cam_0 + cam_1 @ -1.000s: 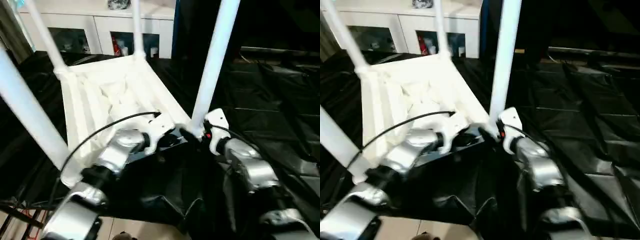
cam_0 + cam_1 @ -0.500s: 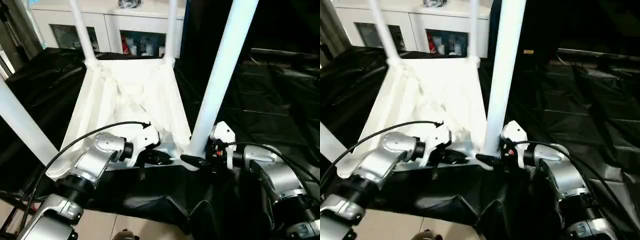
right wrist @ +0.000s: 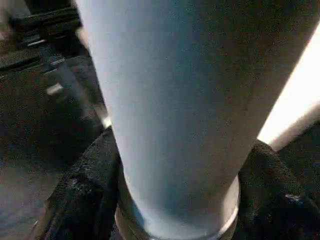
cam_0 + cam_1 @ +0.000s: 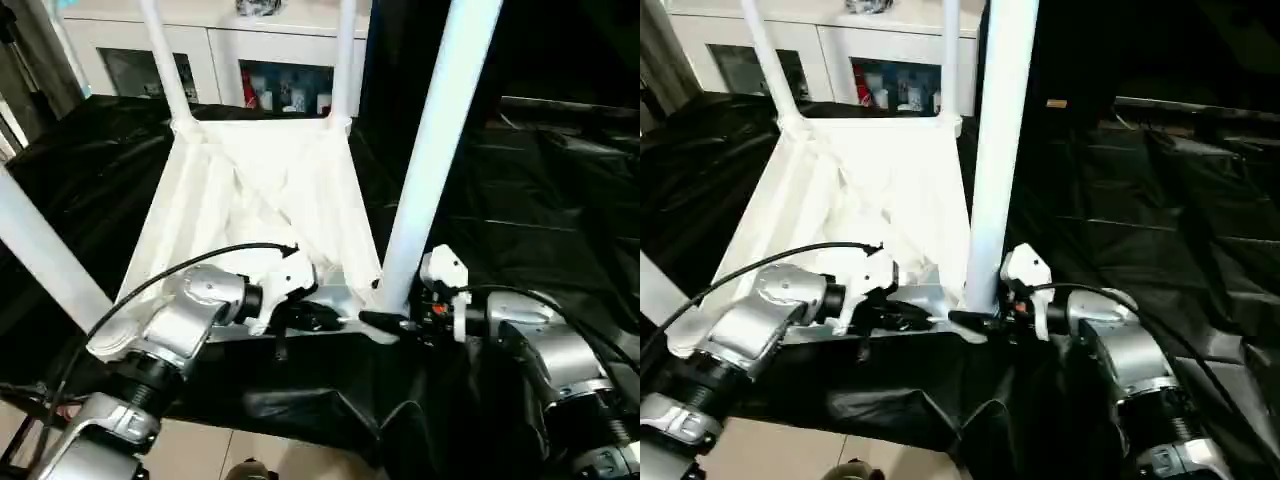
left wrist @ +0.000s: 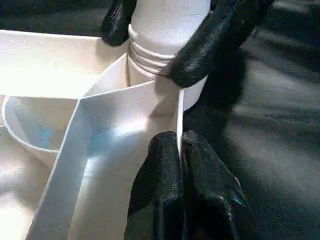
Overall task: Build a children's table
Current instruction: Rotate leg to tighten
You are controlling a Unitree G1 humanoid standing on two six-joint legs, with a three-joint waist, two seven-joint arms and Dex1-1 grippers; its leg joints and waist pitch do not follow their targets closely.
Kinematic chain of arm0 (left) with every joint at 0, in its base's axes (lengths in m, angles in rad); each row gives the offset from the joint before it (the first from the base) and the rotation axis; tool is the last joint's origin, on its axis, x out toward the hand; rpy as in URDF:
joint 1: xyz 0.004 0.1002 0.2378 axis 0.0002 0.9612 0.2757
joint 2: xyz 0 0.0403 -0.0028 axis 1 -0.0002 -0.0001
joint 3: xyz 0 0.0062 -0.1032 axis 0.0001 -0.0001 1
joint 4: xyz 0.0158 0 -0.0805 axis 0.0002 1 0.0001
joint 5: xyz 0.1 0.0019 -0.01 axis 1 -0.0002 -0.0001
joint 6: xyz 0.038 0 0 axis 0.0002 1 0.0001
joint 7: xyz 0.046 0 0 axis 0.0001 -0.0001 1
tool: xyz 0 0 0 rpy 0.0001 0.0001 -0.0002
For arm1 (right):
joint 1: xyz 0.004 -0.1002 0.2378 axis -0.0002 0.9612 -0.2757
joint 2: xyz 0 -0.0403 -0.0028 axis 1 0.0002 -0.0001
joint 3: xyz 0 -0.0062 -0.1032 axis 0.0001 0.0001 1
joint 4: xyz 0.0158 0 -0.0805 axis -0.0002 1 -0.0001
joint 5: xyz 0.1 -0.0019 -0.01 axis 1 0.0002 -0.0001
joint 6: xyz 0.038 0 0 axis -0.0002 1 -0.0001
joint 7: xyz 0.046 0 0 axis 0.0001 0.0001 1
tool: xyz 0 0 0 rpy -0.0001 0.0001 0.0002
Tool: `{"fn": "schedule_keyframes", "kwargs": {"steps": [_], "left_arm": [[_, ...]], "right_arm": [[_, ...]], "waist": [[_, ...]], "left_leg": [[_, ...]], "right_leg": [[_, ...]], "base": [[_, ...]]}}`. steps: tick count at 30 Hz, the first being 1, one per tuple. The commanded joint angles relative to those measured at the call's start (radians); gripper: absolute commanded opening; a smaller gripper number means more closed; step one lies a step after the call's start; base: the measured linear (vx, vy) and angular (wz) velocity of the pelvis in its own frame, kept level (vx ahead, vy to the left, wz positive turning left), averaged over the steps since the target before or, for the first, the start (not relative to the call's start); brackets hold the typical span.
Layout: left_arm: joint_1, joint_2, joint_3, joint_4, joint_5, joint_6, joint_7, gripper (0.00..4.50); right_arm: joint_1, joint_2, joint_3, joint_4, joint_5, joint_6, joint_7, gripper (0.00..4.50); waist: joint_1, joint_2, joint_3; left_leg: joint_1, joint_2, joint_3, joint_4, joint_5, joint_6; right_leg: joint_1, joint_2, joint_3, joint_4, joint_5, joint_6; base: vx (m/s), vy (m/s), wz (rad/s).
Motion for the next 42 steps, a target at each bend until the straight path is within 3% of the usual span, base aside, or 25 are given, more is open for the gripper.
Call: {"fn": "schedule_keyframes", "kwargs": {"steps": [1,4,6,8,9,11,12,15,16,17,23,27,32,34,38,39,42], "left_arm": [[-0.047,-0.046,0.029,0.013,-0.009,-0.023,0.076,0.0],[-0.109,-0.129,0.053,0.102,0.01,-0.011,0.226,0.0],[-0.133,-0.165,0.06,0.136,0.018,-0.011,0.284,0.0],[-0.146,-0.184,0.064,0.156,0.023,-0.013,0.317,0.0],[-0.188,-0.242,0.06,0.222,0.044,-0.039,0.392,0.0],[-0.194,-0.254,0.055,0.234,0.046,-0.048,0.39,0.0],[-0.194,-0.254,0.055,0.234,0.046,-0.048,0.39,0.0],[-0.193,-0.257,0.056,0.238,0.032,-0.062,0.351,0.0],[-0.193,-0.257,0.056,0.238,0.032,-0.062,0.351,0.0],[-0.188,-0.249,0.055,0.235,0.031,-0.069,0.335,0.0],[-0.137,-0.179,0.038,0.173,0.006,-0.117,0.181,0.0],[-0.095,-0.122,0.024,0.098,-0.019,-0.123,0.07,0.0],[-0.048,-0.044,0.006,0.007,-0.053,-0.092,-0.072,0.0],[-0.028,-0.015,0.002,-0.019,-0.06,-0.085,-0.119,0.0],[0.001,0.017,0.001,-0.06,-0.082,-0.065,-0.176,0.0],[0.007,0.022,0.003,-0.07,-0.084,-0.06,-0.183,0.0],[0.025,0.035,0.003,-0.107,-0.097,-0.034,-0.2,0.0]], "right_arm": [[-0.033,0.035,-0.012,0.058,-0.048,0.016,-0.129,2.68],[-0.068,0.128,-0.047,0.143,-0.081,0.038,-0.341,2.68],[-0.079,0.163,-0.048,0.166,-0.091,0.042,-0.407,2.68],[-0.086,0.18,-0.047,0.178,-0.095,0.045,-0.439,2.68],[-0.132,0.241,-0.04,0.238,-0.136,0.015,-0.572,2.68],[-0.144,0.253,-0.029,0.252,-0.155,-0.006,-0.591,2.68],[-0.145,0.253,-0.029,0.252,-0.156,-0.006,-0.591,2.68],[-0.143,0.279,-0.067,0.228,-0.078,-0.004,-0.494,2.68],[-0.143,0.279,-0.067,0.228,-0.078,-0.004,-0.494,3.23],[-0.142,0.277,-0.074,0.22,-0.065,-0.001,-0.477,3.37],[-0.12,0.176,-0.021,0.167,-0.071,-0.061,-0.321,3.46],[-0.078,0.085,0.011,0.085,-0.048,-0.075,-0.123,3.46],[-0.027,-0.034,0.047,-0.014,-0.01,-0.058,0.1,3.46],[-0.016,-0.07,0.055,-0.025,-0.001,-0.066,0.153,3.46],[-0.01,-0.088,0.052,-0.021,0.008,-0.073,0.195,3.46],[-0.01,-0.09,0.052,-0.021,0.011,-0.073,0.202,3.2],[-0.012,-0.085,0.041,-0.028,0.031,-0.062,0.223,3.01]], "waist": [[-0.003,-0.015,-0.065],[-0.017,-0.016,-0.066],[-0.018,-0.017,-0.067],[-0.018,-0.013,-0.071],[-0.02,-0.012,-0.072],[-0.018,-0.012,-0.072],[-0.017,-0.005,-0.073],[-0.017,-0.009,-0.072],[-0.017,-0.009,-0.072],[-0.017,-0.009,-0.071],[-0.014,-0.014,-0.069],[-0.012,-0.014,-0.068],[-0.001,-0.011,-0.067],[0.011,-0.011,-0.066],[0.011,-0.012,-0.064],[0.01,-0.014,-0.064],[0.01,-0.014,-0.066]], "left_leg": [[0.002,0.038,-0.017,-0.074,-0.221,0.012],[0.009,0.032,-0.014,-0.069,-0.224,0.007],[0.003,0.032,-0.016,-0.072,-0.204,0.005],[0.006,0.035,-0.015,-0.069,-0.189,0.016],[0.004,0.033,-0.012,-0.068,-0.169,0.02],[0.006,0.032,-0.013,-0.067,-0.17,0.018],[0.006,0.032,-0.013,-0.066,-0.171,0.019],[0.003,0.034,-0.013,-0.067,-0.169,0.047],[0.003,0.035,-0.013,-0.067,-0.172,0.05],[0.004,0.034,-0.013,-0.068,-0.175,0.051],[0.004,0.038,-0.013,-0.069,-0.201,0.051],[0.004,0.042,-0.013,-0.069,-0.198,0.061],[0.006,0.047,-0.012,-0.069,-0.206,0.072],[0.009,0.05,-0.011,-0.069,-0.213,0.069],[0.007,0.049,-0.013,-0.072,-0.226,0.056],[0.007,0.048,-0.012,-0.071,-0.226,0.055],[0.005,0.047,-0.013,-0.071,-0.213,0.056]], "right_leg": [[0.058,-0.075,0.044,-0.086,-0.349,-0.15],[0.051,-0.073,0.046,-0.091,-0.369,-0.147],[0.057,-0.074,0.044,-0.09,-0.362,-0.141],[0.057,-0.071,0.046,-0.084,-0.285,-0.156],[0.054,-0.069,0.047,-0.08,-0.241,-0.169],[0.058,-0.073,0.045,-0.082,-0.242,-0.175],[0.058,-0.073,0.046,-0.08,-0.234,-0.177],[0.063,-0.072,0.046,-0.078,-0.194,-0.185],[0.063,-0.072,0.046,-0.077,-0.198,-0.188],[0.063,-0.072,0.045,-0.08,-0.207,-0.189],[0.063,-0.078,0.045,-0.085,-0.272,-0.176],[0.059,-0.076,0.048,-0.08,-0.252,-0.18],[0.058,-0.075,0.048,-0.078,-0.252,-0.19],[0.054,-0.076,0.048,-0.08,-0.28,-0.186],[0.053,-0.076,0.048,-0.081,-0.308,-0.185],[0.053,-0.076,0.048,-0.083,-0.31,-0.182],[0.054,-0.075,0.048,-0.079,-0.298,-0.183]], "base": [[0.0,0.0,0.0],[0.0,0.0,0.0],[0.0,0.0,0.0],[0.0,0.0,0.0],[0.0,0.0,0.0],[0.0,0.0,0.0],[0.0,0.0,0.0],[0.0,0.0,0.0],[0.0,0.0,0.0],[0.0,0.0,0.0],[0.0,0.0,0.0],[0.0,0.0,0.0],[0.0,0.0,0.0],[0.0,0.0,0.0],[0.0,0.0,0.0],[0.0,0.0,0.0],[0.0,0.0,0.0]]}}
